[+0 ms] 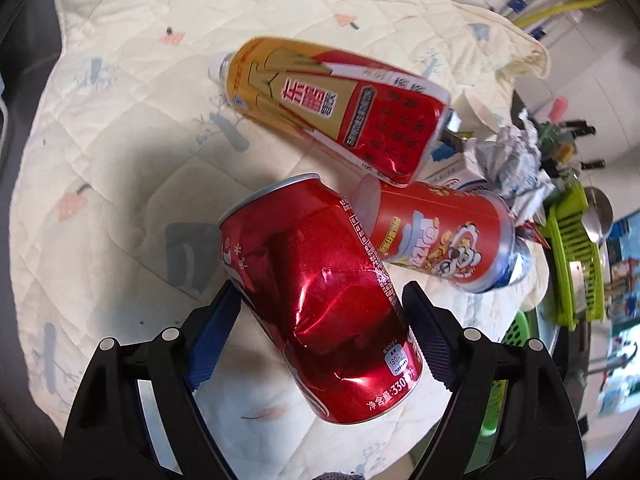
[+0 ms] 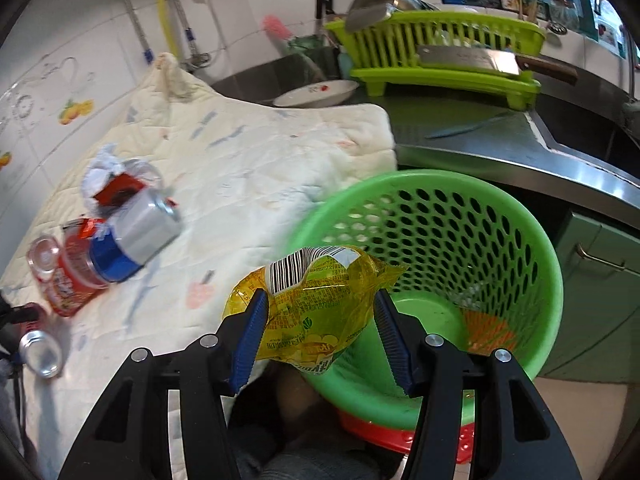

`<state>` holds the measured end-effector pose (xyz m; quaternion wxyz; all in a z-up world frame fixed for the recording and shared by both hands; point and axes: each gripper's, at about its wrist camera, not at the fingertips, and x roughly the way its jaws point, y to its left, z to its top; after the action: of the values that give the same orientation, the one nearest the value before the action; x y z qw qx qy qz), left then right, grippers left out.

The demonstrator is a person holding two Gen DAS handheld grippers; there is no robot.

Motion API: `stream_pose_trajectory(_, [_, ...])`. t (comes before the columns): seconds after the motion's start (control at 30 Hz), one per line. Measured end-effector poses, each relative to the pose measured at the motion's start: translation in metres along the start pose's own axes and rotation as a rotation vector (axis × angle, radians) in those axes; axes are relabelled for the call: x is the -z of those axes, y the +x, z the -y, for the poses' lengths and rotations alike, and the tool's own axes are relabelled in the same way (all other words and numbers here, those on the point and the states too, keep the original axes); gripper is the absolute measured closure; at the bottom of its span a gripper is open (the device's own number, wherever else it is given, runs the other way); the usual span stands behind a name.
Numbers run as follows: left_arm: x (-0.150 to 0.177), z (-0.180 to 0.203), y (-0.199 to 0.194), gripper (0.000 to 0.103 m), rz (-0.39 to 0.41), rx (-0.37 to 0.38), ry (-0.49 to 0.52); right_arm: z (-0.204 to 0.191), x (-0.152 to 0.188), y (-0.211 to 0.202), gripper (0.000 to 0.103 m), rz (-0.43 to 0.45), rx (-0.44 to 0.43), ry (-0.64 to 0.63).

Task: Collect trash
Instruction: 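Carry the snack bag to the basket with the right tool while the left grasps the Coca-Cola can, then carry the Coca-Cola can over the green basket and open the left tool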

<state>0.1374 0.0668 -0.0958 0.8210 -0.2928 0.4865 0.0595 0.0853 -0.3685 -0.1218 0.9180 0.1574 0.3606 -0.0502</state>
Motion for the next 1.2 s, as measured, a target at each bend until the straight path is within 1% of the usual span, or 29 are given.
stream_pose_trajectory(0.17, [0.002, 0.003, -0.008, 0.023, 0.012, 0.005, 0.076, 0.017, -0.004, 0.014, 0.049, -0.015, 0.066, 0.016])
stream_pose_trajectory(0.23, [0.005, 0.006, -0.012, 0.023, 0.011, 0.012, 0.099, 0.022, -0.004, 0.017, 0.045, -0.024, 0.071, 0.025])
stream_pose_trajectory(0.3, [0.008, 0.011, -0.017, 0.024, 0.022, 0.018, 0.129, 0.027, -0.005, 0.020, 0.042, -0.025, 0.095, 0.032])
stream_pose_trajectory(0.33, [0.010, 0.016, -0.020, 0.024, 0.029, 0.027, 0.152, 0.029, -0.005, 0.020, 0.040, -0.026, 0.097, 0.035])
stream_pose_trajectory(0.4, [0.014, 0.022, -0.025, 0.024, 0.025, 0.050, 0.178, 0.032, -0.005, 0.020, 0.033, -0.021, 0.104, 0.040])
stream_pose_trajectory(0.47, [0.019, 0.029, -0.027, 0.024, 0.027, 0.069, 0.201, 0.034, -0.006, 0.017, 0.033, -0.014, 0.117, 0.037])
stream_pose_trajectory(0.57, [0.026, 0.046, -0.034, 0.024, 0.030, 0.105, 0.263, 0.038, -0.008, 0.010, 0.031, 0.000, 0.118, 0.042])
stream_pose_trajectory(0.67, [0.036, 0.065, -0.036, 0.024, 0.031, 0.137, 0.328, 0.040, -0.009, -0.001, 0.028, 0.015, 0.120, 0.041])
stream_pose_trajectory(0.8, [0.050, 0.099, -0.034, 0.024, 0.010, 0.189, 0.427, 0.043, -0.008, -0.019, 0.026, 0.043, 0.134, 0.034])
stream_pose_trajectory(0.87, [0.059, 0.122, -0.029, 0.024, -0.011, 0.223, 0.493, 0.046, -0.006, -0.031, 0.025, 0.058, 0.140, 0.035])
stream_pose_trajectory(0.93, [0.069, 0.147, -0.022, 0.024, -0.040, 0.255, 0.549, 0.048, -0.003, -0.041, 0.025, 0.069, 0.147, 0.028])
stream_pose_trajectory(1.07, [0.090, 0.200, -0.009, 0.024, -0.075, 0.311, 0.667, 0.058, 0.004, -0.064, 0.024, 0.106, 0.173, 0.026])
stream_pose_trajectory(1.13, [0.102, 0.229, 0.003, 0.024, -0.115, 0.338, 0.723, 0.065, 0.007, -0.073, 0.023, 0.122, 0.178, 0.036])
stream_pose_trajectory(1.2, [0.118, 0.259, 0.020, 0.024, -0.147, 0.334, 0.780, 0.074, 0.011, -0.082, 0.023, 0.133, 0.186, 0.049])
